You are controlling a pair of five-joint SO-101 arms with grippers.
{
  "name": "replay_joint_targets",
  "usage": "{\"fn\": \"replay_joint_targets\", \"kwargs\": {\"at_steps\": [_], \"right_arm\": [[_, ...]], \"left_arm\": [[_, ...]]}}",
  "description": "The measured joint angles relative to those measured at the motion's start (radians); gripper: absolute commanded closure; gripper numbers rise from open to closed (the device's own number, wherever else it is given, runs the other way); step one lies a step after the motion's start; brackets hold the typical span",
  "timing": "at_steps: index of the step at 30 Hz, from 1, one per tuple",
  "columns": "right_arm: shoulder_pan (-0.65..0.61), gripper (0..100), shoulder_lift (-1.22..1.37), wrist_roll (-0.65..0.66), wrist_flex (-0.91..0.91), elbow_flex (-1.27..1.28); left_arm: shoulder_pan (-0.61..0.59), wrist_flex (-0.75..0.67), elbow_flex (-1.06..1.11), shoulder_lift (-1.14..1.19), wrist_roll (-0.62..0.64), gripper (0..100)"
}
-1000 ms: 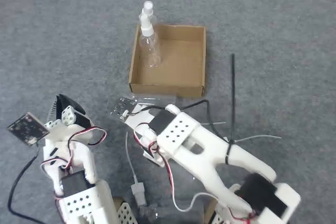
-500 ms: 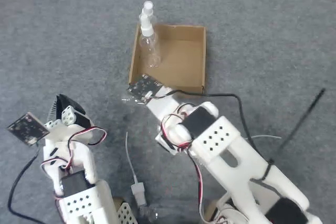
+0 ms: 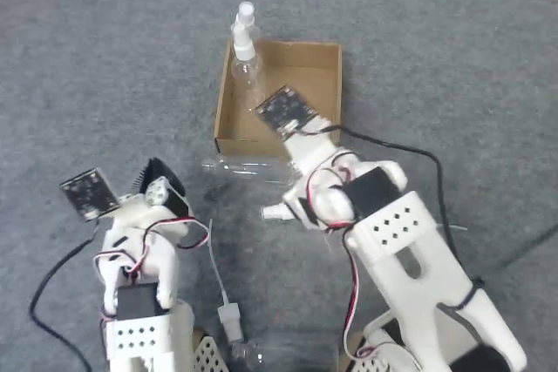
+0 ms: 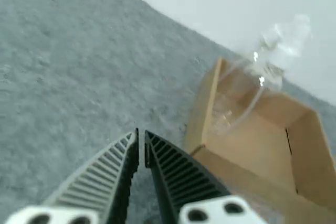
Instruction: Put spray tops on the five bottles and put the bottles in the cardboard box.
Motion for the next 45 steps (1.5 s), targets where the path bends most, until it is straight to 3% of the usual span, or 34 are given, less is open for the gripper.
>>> {"fn": "replay_joint_targets", "kwargs": {"at_steps": [10, 19, 27, 33, 45], "right_arm": [[0.173, 97.1, -0.028, -0.075, -0.075, 0.0], [0.253, 97.0, -0.028, -0.115, -0.235, 0.1], [0.252, 97.1, -0.028, -0.115, -0.292, 0.124], [0.295, 97.1, -0.028, -0.137, -0.308, 0.124], [0.365, 97.1, -0.028, -0.167, -0.348, 0.126]], "left_arm": [[0.094, 0.091, 0.0, 0.0, 0.0, 99], [0.222, 0.374, -0.066, 0.0, 0.0, 99], [0.236, 0.381, -0.084, 0.0, 0.0, 99], [0.377, 0.522, -0.195, -0.002, 0.0, 99], [0.526, 0.525, -0.201, -0.002, 0.002, 99]]}}
